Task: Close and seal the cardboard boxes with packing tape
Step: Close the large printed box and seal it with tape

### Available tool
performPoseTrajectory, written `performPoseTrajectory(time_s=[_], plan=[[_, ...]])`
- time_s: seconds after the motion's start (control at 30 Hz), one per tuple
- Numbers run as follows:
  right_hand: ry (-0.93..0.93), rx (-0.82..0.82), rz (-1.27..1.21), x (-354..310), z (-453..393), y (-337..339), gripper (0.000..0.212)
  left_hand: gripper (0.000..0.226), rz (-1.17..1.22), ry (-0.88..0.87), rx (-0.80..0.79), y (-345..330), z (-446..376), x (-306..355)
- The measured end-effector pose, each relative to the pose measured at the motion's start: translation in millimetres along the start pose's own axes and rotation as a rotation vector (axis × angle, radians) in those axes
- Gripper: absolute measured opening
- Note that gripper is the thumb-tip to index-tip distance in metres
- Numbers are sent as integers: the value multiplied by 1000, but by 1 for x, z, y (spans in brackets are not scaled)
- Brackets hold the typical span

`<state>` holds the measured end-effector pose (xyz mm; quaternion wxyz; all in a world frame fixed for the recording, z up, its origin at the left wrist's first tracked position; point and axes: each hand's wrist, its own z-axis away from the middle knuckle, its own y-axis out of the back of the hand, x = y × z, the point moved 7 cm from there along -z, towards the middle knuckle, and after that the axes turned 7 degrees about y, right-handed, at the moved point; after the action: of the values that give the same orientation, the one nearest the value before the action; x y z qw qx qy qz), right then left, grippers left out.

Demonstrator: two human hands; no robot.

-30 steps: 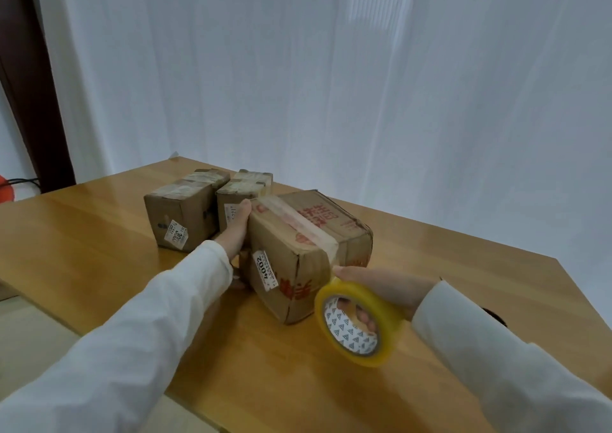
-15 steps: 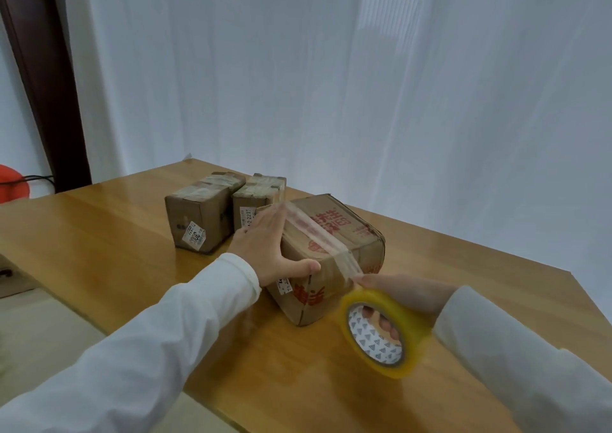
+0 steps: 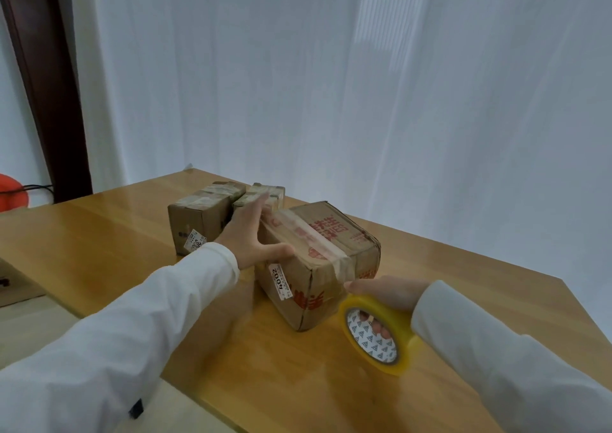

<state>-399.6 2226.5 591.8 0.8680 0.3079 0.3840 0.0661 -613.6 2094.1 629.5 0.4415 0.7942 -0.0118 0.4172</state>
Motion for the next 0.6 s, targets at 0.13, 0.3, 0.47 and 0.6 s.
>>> performPoseTrajectory(time_s=[0.13,0.3,0.47,0.6], plan=[[-4,3,-41,2,-5,3,57,111,552,465,-19,-16,-16,-34],[27,-53,-83,8,-6,5,58,72,597,708,-94,-44,-15,-48],[232,-267,-295,7,-1,-4,56,59,696,822,-54,-42,-20,-56],[270,-254,-476,-6,4,14,52,36,765,924,-62,-35,-14,-58]])
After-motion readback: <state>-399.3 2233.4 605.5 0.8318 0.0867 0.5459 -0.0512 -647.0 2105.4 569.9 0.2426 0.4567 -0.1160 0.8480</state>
